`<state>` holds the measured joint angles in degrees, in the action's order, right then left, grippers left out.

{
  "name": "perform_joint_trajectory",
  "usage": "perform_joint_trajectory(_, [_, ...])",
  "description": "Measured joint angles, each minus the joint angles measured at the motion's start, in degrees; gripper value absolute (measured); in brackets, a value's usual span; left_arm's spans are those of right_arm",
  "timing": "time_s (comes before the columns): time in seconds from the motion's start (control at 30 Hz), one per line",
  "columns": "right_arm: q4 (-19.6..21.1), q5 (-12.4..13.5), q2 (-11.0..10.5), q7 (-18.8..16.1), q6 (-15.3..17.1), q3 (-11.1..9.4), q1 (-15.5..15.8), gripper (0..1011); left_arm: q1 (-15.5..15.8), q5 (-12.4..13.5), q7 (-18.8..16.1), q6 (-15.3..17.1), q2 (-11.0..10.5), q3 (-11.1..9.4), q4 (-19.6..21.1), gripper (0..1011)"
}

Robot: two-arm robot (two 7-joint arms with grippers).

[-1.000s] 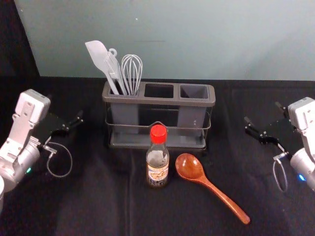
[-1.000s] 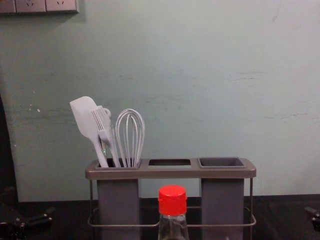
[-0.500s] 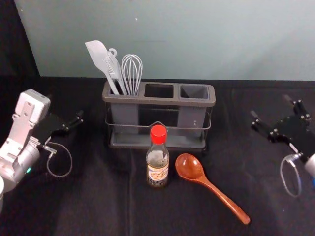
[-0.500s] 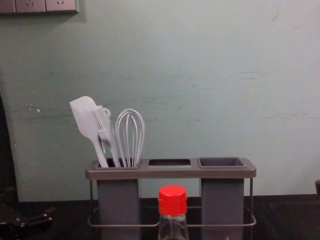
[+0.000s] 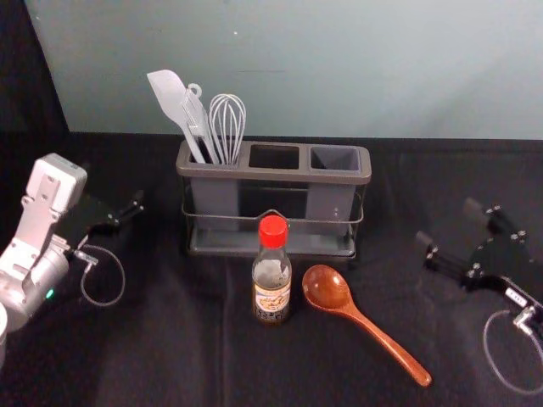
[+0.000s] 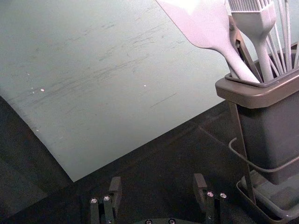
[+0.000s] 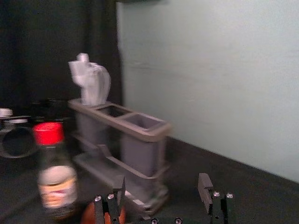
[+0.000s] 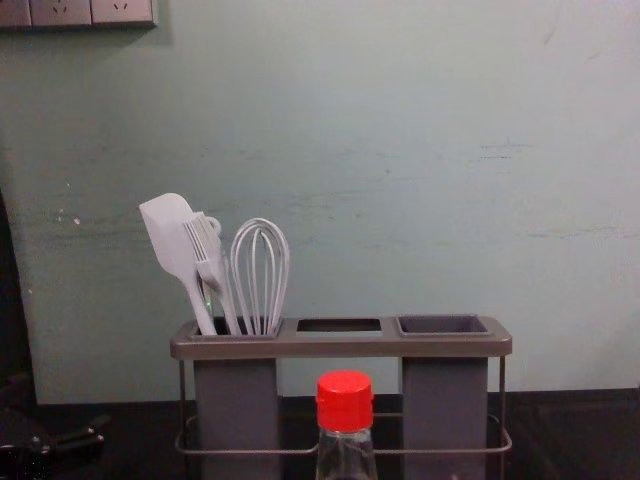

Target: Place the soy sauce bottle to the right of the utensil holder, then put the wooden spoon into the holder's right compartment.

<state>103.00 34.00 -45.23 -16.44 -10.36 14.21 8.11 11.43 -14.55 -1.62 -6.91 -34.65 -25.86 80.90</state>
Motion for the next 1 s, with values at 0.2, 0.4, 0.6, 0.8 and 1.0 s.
perform_joint_trajectory(0.2, [1.0,2.0,-0.3,-6.8,1.7,1.9,-1.1,1003,0.0,0.0,0.0,0.0,0.0,0.0,0.0,1005])
perform_joint_trajectory(0.4, [-0.2,1.5,1.6,-12.5,3.2,5.1,-5.2,1003,0.0,0.0,0.0,0.0,0.0,0.0,0.0,1005])
perform_joint_trajectory(0.6, [-2.4,0.0,4.5,-17.1,4.8,8.5,-10.0,1002,0.0,0.0,0.0,0.0,0.0,0.0,0.0,1005])
perform_joint_trajectory(0.8, [-4.2,-1.9,7.6,-19.2,5.7,10.9,-13.6,1002,0.0,0.0,0.0,0.0,0.0,0.0,0.0,1005])
perform_joint_trajectory(1.0, [-5.6,-3.5,9.7,-19.4,7.0,12.7,-16.2,1002,0.0,0.0,0.0,0.0,0.0,0.0,0.0,1005])
